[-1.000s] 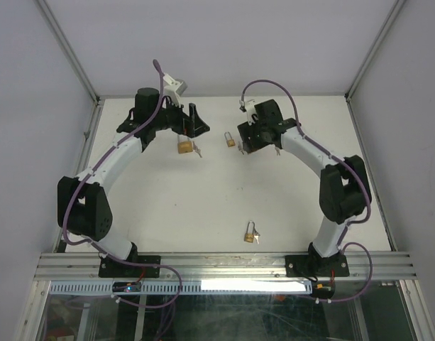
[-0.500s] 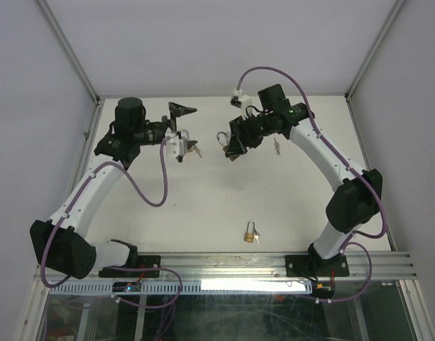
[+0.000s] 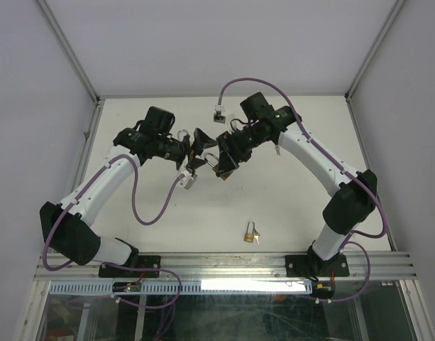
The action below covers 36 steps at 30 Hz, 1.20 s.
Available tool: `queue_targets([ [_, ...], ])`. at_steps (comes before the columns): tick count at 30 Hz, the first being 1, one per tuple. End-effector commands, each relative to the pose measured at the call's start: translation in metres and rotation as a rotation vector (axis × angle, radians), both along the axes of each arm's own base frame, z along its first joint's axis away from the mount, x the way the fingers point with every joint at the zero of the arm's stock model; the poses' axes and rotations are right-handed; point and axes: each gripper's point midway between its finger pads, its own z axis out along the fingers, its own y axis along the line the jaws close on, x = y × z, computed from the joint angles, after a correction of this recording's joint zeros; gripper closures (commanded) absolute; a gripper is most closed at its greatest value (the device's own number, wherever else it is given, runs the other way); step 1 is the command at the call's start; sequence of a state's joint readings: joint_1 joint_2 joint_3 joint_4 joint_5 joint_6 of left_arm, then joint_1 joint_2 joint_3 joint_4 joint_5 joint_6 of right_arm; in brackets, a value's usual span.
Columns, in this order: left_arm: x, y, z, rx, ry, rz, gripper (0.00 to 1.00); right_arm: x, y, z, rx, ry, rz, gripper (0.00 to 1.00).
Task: Unlock with the key
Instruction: Place the lock at the center of the board.
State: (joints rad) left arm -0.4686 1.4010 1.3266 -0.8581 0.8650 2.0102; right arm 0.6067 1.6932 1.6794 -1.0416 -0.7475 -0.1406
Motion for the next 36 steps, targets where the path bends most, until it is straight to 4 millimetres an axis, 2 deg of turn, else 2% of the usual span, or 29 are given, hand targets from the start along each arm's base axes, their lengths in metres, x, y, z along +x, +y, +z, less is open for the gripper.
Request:
queue_targets([
  [1, -0.011, -0.007, 0.011, 0.010, -0.086, -0.088, 0.29, -0.001, 0.018, 0.043, 0.137, -0.067, 0.043, 1.00],
  [3, -0.014, -0.007, 0.009, 0.010, -0.078, -0.092, 0.35, -0.001, 0.021, 0.045, 0.145, -0.072, 0.046, 1.00],
  [8, -0.017, -0.006, 0.008, 0.018, -0.065, -0.078, 0.32, 0.000, 0.020, 0.043, 0.138, -0.080, 0.042, 1.00],
  [10, -0.016, -0.005, 0.008, 0.018, -0.050, -0.065, 0.35, -0.001, 0.020, 0.042, 0.139, -0.083, 0.044, 1.00],
  [11, -0.018, -0.005, 0.009, 0.014, -0.047, -0.068, 0.39, -0.001, 0.020, 0.042, 0.142, -0.083, 0.047, 1.00],
  [13, -0.022, -0.006, 0.010, -0.001, -0.041, -0.082, 0.65, -0.002, 0.022, 0.044, 0.159, -0.074, 0.056, 1.00],
  [14, -0.024, -0.007, 0.010, -0.011, -0.038, -0.089, 0.72, -0.003, 0.024, 0.045, 0.166, -0.067, 0.060, 1.00],
  [17, -0.028, -0.008, 0.009, -0.033, -0.036, -0.099, 0.72, -0.004, 0.025, 0.043, 0.169, -0.054, 0.065, 1.00],
  [19, -0.029, -0.009, 0.011, -0.045, -0.037, -0.101, 0.75, -0.003, 0.026, 0.042, 0.171, -0.054, 0.066, 1.00],
  [24, -0.032, -0.009, 0.014, -0.057, -0.015, -0.096, 1.00, -0.004, 0.028, 0.040, 0.190, -0.046, 0.074, 1.00],
  [29, -0.033, -0.005, 0.013, -0.046, 0.059, -0.037, 1.00, -0.003, 0.030, 0.032, 0.185, -0.038, 0.073, 1.00],
  [30, -0.032, -0.004, 0.011, -0.033, 0.077, -0.009, 1.00, -0.001, 0.028, 0.029, 0.174, -0.043, 0.064, 0.95],
  [32, -0.027, 0.000, 0.007, 0.014, 0.100, 0.052, 1.00, 0.005, 0.024, 0.024, 0.145, -0.071, 0.039, 0.52],
  [33, -0.026, 0.006, 0.001, 0.058, 0.111, 0.087, 1.00, 0.008, 0.021, 0.022, 0.127, -0.091, 0.020, 0.34],
  [36, -0.025, 0.032, -0.020, 0.224, 0.151, 0.197, 1.00, 0.020, 0.008, 0.020, 0.094, -0.168, -0.058, 0.05],
])
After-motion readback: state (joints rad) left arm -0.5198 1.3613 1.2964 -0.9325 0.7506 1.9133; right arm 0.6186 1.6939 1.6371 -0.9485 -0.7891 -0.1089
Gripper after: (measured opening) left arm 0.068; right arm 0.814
